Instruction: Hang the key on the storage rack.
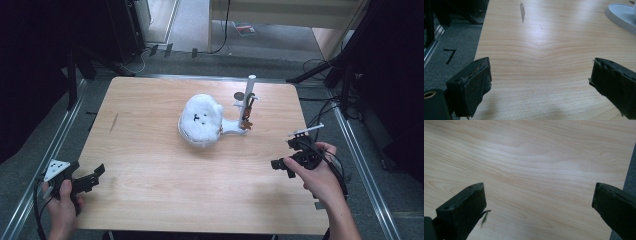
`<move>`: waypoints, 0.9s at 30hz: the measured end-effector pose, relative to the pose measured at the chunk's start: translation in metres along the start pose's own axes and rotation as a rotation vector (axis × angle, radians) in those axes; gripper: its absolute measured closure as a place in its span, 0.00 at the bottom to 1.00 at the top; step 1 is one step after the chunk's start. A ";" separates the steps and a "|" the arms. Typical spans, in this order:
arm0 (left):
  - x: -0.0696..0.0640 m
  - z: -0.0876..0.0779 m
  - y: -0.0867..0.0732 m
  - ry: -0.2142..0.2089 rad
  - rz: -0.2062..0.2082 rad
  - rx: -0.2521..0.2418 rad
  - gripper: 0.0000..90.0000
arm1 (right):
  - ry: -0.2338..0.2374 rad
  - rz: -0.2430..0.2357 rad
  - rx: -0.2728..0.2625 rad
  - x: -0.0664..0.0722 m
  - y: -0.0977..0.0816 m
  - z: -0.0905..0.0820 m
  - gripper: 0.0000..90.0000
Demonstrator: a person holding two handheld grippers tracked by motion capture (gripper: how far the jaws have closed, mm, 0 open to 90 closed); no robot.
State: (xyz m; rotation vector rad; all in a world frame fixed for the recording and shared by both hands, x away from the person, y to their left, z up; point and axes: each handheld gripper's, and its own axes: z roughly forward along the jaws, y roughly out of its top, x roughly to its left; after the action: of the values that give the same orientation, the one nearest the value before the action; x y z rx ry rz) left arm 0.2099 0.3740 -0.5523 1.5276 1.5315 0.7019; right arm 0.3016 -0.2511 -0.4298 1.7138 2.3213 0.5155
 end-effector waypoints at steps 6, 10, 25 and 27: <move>0.000 0.000 0.000 0.002 0.001 -0.001 0.04 | -0.013 0.013 -0.043 -0.009 -0.026 0.021 0.00; 0.000 0.000 0.000 0.003 0.000 -0.005 0.04 | -0.016 0.041 -0.094 -0.019 -0.043 0.033 0.00; 0.000 0.000 0.000 0.007 0.000 -0.002 0.04 | -0.060 0.163 -0.380 -0.051 -0.109 0.059 0.00; 0.000 0.000 0.000 0.007 0.001 -0.001 0.04 | -0.041 0.165 -0.423 -0.053 -0.116 0.059 0.00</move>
State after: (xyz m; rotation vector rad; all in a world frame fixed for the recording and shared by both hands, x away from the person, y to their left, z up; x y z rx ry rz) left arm 0.2101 0.3736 -0.5524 1.5269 1.5349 0.7092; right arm 0.2372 -0.3229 -0.5324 1.6879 1.8769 0.9162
